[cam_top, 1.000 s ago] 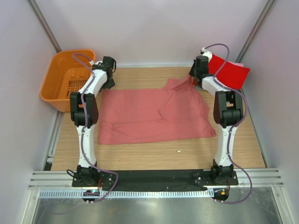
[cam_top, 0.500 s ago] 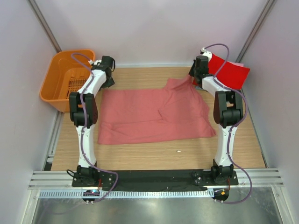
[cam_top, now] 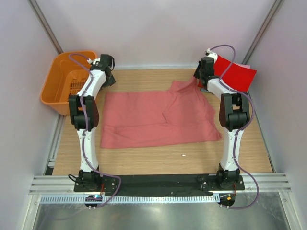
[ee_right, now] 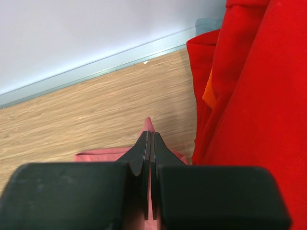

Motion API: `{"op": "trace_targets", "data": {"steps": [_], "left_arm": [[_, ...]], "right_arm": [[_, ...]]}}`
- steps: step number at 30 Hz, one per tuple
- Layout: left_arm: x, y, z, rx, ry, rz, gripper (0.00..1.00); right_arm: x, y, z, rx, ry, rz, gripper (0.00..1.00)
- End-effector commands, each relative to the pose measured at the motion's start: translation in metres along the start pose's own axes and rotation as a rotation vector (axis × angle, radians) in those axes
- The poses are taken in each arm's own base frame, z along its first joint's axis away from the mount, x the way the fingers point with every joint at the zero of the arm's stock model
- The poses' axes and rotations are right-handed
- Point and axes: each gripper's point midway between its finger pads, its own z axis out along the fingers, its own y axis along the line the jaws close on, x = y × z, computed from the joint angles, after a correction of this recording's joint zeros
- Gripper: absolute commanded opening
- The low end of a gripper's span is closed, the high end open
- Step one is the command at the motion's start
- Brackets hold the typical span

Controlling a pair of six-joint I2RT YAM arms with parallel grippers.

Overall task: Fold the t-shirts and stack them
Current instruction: Fold the tshirt

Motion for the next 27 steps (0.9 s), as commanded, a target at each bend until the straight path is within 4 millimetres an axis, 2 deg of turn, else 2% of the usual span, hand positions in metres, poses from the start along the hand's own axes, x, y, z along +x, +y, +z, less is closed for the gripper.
{"op": "trace_targets", "data": {"steps": [1, 4, 8, 10, 14, 20, 27], "left_arm": [[-0.022, 0.032, 0.019, -0.065, -0.013, -0.102, 0.62], [-0.007, 0.025, 0.026, -0.052, 0.016, -0.102, 0.61], [0.007, -0.009, 0.027, 0.025, 0.007, -0.035, 0.61], [0.011, -0.019, 0.028, 0.042, 0.001, -0.015, 0.62], [0.015, -0.020, 0.037, 0.010, 0.012, -0.021, 0.62], [0.037, -0.027, 0.047, 0.010, 0.061, -0.015, 0.62], [0.040, -0.021, 0.055, -0.045, 0.049, -0.001, 0.62]], "right_arm": [[-0.036, 0.011, -0.005, -0.031, -0.081, 0.023, 0.01], [-0.037, 0.010, -0.005, -0.031, -0.081, 0.025, 0.01], [-0.035, 0.011, -0.005, -0.037, -0.077, 0.028, 0.01], [-0.036, 0.011, -0.005, -0.040, -0.077, 0.029, 0.01], [-0.033, 0.010, -0.005, -0.041, -0.070, 0.030, 0.01], [-0.034, 0.008, -0.004, -0.045, -0.070, 0.039, 0.01], [-0.031, 0.006, -0.004, -0.047, -0.062, 0.041, 0.01]]}}
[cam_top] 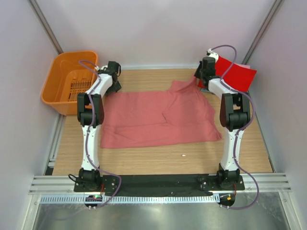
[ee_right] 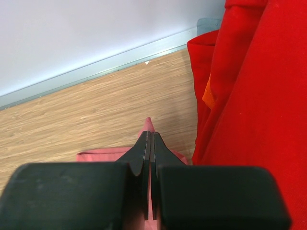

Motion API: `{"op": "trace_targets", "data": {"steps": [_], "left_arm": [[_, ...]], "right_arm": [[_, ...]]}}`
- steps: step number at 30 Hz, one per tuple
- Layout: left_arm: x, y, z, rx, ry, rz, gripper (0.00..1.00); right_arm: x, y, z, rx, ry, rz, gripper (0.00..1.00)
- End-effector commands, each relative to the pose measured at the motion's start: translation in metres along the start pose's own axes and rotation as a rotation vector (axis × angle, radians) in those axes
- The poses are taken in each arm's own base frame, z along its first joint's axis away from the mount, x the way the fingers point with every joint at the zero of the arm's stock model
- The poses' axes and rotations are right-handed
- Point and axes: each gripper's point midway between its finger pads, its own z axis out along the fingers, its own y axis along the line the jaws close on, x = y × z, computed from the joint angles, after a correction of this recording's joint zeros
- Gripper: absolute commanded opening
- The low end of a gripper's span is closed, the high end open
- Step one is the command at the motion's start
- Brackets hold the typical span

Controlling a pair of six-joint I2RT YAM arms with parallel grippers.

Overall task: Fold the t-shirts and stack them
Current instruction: Fold the tshirt

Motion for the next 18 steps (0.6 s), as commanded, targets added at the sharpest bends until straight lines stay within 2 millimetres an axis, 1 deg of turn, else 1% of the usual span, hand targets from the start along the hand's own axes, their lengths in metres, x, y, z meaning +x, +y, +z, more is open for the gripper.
{"op": "trace_targets", "data": {"steps": [1, 4, 6, 7, 9, 10, 12, 16, 17, 18], "left_arm": [[-0.004, 0.007, 0.006, -0.053, -0.012, -0.017, 0.62], [0.002, 0.008, 0.009, -0.054, 0.004, -0.021, 0.57], [0.006, 0.009, 0.010, -0.056, 0.010, -0.020, 0.51], [0.006, 0.009, 0.011, -0.055, 0.008, -0.023, 0.47], [0.006, 0.009, 0.012, -0.055, 0.008, -0.021, 0.43], [0.007, 0.009, 0.012, -0.054, 0.009, -0.020, 0.39], [0.006, 0.008, 0.012, -0.051, 0.008, -0.021, 0.35], [0.003, 0.006, 0.010, -0.043, 0.005, -0.016, 0.18], [0.002, 0.006, 0.009, -0.039, 0.003, -0.017, 0.09], [0.002, 0.006, 0.008, -0.040, 0.004, -0.015, 0.06]], "right_arm": [[-0.029, 0.008, -0.004, -0.030, -0.069, 0.026, 0.01], [-0.030, 0.007, -0.004, -0.031, -0.068, 0.031, 0.01], [-0.029, 0.007, -0.003, -0.032, -0.068, 0.033, 0.01], [-0.029, 0.006, -0.003, -0.031, -0.067, 0.033, 0.01], [-0.030, 0.006, -0.003, -0.034, -0.069, 0.036, 0.01], [-0.029, 0.005, -0.003, -0.033, -0.067, 0.036, 0.01], [-0.028, 0.005, -0.002, -0.034, -0.064, 0.039, 0.01], [-0.029, 0.007, -0.003, -0.045, -0.063, 0.036, 0.01], [-0.029, 0.009, -0.004, -0.055, -0.064, 0.036, 0.01], [-0.031, 0.012, -0.005, -0.068, -0.067, 0.037, 0.01]]}}
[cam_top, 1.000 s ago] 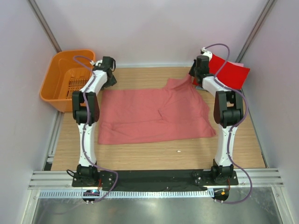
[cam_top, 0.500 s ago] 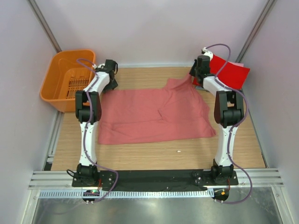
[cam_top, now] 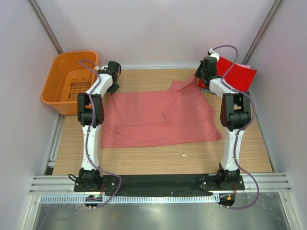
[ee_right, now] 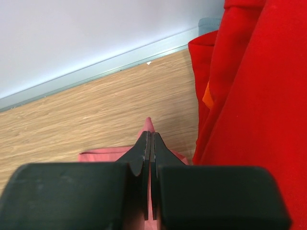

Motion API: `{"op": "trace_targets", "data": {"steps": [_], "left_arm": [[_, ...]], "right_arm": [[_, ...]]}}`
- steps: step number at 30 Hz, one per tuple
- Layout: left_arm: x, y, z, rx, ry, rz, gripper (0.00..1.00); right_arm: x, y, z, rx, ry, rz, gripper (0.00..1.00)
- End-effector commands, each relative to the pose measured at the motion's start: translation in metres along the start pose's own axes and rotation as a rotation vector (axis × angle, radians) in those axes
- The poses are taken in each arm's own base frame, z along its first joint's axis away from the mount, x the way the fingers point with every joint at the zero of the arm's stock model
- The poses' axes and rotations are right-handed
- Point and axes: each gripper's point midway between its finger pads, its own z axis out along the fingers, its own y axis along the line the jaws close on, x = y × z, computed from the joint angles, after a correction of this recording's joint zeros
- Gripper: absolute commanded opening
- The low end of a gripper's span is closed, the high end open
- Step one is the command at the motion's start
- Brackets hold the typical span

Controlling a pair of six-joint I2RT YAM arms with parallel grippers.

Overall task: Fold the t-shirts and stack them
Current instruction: Fold the tshirt

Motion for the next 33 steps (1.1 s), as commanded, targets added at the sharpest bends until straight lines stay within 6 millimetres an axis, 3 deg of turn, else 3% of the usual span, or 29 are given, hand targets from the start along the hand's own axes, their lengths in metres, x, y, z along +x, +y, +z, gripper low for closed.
{"op": "trace_targets", "data": {"steps": [1, 9, 12, 20, 24, 28, 29, 30, 32, 33], "left_arm": [[0.002, 0.006, 0.005, -0.027, 0.009, -0.009, 0.03], [-0.008, 0.012, -0.024, -0.011, 0.017, 0.016, 0.04], [-0.012, 0.014, -0.035, -0.006, 0.017, 0.033, 0.00], [-0.009, 0.016, -0.062, 0.037, 0.058, 0.044, 0.00], [-0.005, 0.023, -0.080, 0.048, 0.062, 0.044, 0.00], [0.010, 0.039, -0.093, 0.036, 0.079, 0.063, 0.00], [0.007, 0.041, -0.103, 0.047, 0.064, 0.060, 0.00], [0.016, 0.048, -0.102, 0.035, 0.079, 0.069, 0.00], [0.017, 0.054, -0.112, 0.040, 0.068, 0.071, 0.00], [0.027, 0.060, -0.109, 0.022, 0.084, 0.084, 0.00]], "right_arm": [[-0.031, 0.021, -0.007, -0.086, -0.072, 0.016, 0.01], [-0.058, 0.056, -0.041, -0.261, -0.109, -0.005, 0.01], [-0.072, 0.067, -0.057, -0.312, -0.131, -0.016, 0.01], [-0.101, 0.092, -0.125, -0.438, -0.157, -0.098, 0.01], [-0.095, 0.090, -0.158, -0.460, -0.124, -0.146, 0.01], [-0.082, 0.075, -0.190, -0.422, -0.118, -0.164, 0.01], [-0.069, 0.069, -0.195, -0.411, -0.096, -0.167, 0.01], [-0.073, 0.066, -0.209, -0.408, -0.110, -0.175, 0.01], [-0.062, 0.056, -0.218, -0.373, -0.097, -0.177, 0.01], [-0.061, 0.054, -0.223, -0.367, -0.099, -0.180, 0.01]]}}
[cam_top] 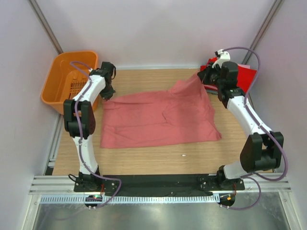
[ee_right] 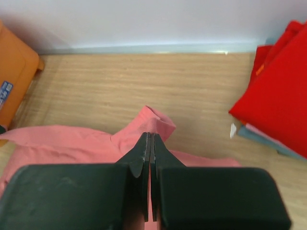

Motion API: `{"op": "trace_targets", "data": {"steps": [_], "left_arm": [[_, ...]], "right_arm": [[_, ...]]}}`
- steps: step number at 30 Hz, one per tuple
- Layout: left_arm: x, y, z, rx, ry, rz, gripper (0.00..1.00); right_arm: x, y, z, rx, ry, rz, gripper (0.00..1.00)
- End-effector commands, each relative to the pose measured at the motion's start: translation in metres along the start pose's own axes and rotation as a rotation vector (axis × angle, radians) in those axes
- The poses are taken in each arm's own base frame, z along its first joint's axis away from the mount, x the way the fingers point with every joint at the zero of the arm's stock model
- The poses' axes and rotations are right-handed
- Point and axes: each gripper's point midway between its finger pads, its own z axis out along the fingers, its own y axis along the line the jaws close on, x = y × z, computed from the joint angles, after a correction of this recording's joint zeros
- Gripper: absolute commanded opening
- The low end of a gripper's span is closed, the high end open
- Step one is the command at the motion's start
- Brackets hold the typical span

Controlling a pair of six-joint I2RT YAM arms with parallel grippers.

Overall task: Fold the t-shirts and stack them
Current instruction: Fold the tshirt

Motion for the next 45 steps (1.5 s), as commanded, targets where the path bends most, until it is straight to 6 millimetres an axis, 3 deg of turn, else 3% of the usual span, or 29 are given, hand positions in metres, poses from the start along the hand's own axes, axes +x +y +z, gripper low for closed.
{"op": "trace_targets", "data": {"steps": [1, 2, 8, 15, 23, 33, 40, 42, 43, 44, 45], "left_arm": [[0.005, 0.013, -0.019, 0.000, -0.024, 0.020, 0.00], [0.008, 0.015, -0.021, -0.003, -0.025, 0.024, 0.00], [0.026, 0.029, -0.031, -0.033, -0.035, 0.055, 0.00], [0.044, 0.034, -0.037, -0.065, -0.029, 0.094, 0.00], [0.061, 0.043, -0.041, -0.100, -0.028, 0.121, 0.00], [0.078, 0.059, -0.040, -0.151, -0.018, 0.150, 0.00], [0.090, 0.066, -0.041, -0.181, -0.010, 0.166, 0.02], [0.097, 0.071, -0.040, -0.188, -0.001, 0.165, 0.18], [0.096, 0.072, -0.044, -0.182, -0.008, 0.156, 0.36], [0.099, 0.076, -0.045, -0.189, -0.006, 0.154, 0.64], [0.097, 0.078, -0.048, -0.194, -0.019, 0.144, 0.71]], "right_arm": [[-0.004, 0.001, -0.034, 0.036, -0.017, -0.047, 0.01], [0.007, -0.003, -0.038, 0.049, 0.004, -0.043, 0.01], [0.021, -0.002, -0.070, 0.077, 0.001, -0.020, 0.01], [0.039, -0.018, -0.093, 0.183, 0.005, 0.010, 0.01], [0.053, -0.041, -0.114, 0.329, 0.018, 0.037, 0.01], [0.067, -0.048, -0.134, 0.387, 0.015, 0.077, 0.01], [0.092, -0.060, -0.141, 0.455, 0.049, 0.124, 0.01], [0.097, -0.065, -0.145, 0.487, 0.051, 0.137, 0.01], [0.102, -0.067, -0.146, 0.497, 0.061, 0.138, 0.01], [0.103, -0.067, -0.146, 0.494, 0.060, 0.140, 0.01], [0.104, -0.066, -0.146, 0.489, 0.061, 0.141, 0.01]]}}
